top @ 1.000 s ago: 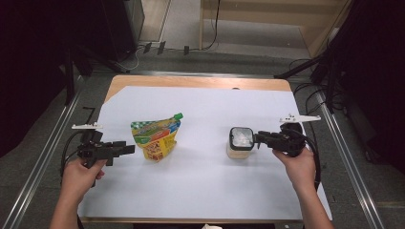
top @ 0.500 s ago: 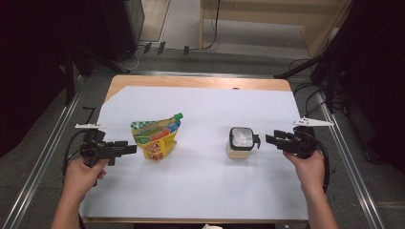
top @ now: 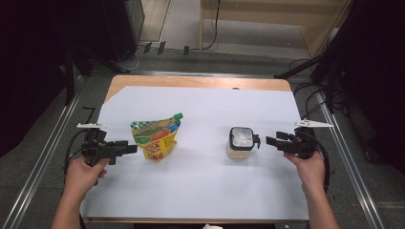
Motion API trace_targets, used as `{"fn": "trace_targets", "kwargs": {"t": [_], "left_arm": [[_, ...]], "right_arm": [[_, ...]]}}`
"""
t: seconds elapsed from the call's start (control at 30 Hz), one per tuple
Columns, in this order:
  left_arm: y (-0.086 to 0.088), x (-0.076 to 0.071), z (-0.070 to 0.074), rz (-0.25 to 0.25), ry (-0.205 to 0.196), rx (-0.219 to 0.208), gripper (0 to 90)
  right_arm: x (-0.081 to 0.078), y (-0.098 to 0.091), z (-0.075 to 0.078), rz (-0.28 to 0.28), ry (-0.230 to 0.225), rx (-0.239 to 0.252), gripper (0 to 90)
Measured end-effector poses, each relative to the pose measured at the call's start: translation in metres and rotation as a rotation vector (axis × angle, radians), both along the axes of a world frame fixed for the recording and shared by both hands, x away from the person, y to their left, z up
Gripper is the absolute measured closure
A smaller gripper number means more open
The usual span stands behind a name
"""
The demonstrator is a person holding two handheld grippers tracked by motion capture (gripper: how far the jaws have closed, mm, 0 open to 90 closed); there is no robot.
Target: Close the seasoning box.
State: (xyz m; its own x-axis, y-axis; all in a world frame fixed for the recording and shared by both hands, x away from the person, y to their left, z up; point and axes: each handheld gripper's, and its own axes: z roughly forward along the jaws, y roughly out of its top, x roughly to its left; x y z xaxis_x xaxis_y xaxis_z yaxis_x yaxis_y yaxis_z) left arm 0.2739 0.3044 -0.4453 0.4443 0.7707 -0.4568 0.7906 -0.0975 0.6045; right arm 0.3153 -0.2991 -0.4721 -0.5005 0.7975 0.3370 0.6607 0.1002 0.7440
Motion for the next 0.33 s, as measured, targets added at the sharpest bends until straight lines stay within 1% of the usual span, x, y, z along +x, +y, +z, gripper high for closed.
{"fn": "trace_targets", "kwargs": {"t": [0.03, 0.07, 0.2, 0.33], "left_arm": [[-0.0001, 0.0002, -0.0003, -0.001, 0.0, 0.001, 37.2], [-0.0003, 0.0003, -0.0005, 0.0, 0.001, 0.002, 37.1], [0.0004, 0.0006, -0.0014, 0.0, 0.001, 0.004, 37.0], [0.0017, 0.0012, -0.0025, 0.001, 0.002, 0.005, 36.4]], "right_arm": [[-0.0001, 0.0005, -0.0005, -0.008, -0.009, -0.009, 37.2], [-0.0006, 0.0011, -0.0011, -0.004, -0.02, -0.023, 37.4], [-0.0003, 0.0023, -0.0025, 0.001, -0.02, -0.032, 37.2], [-0.0002, 0.002, -0.0034, -0.006, -0.022, -0.035, 36.0]]}}
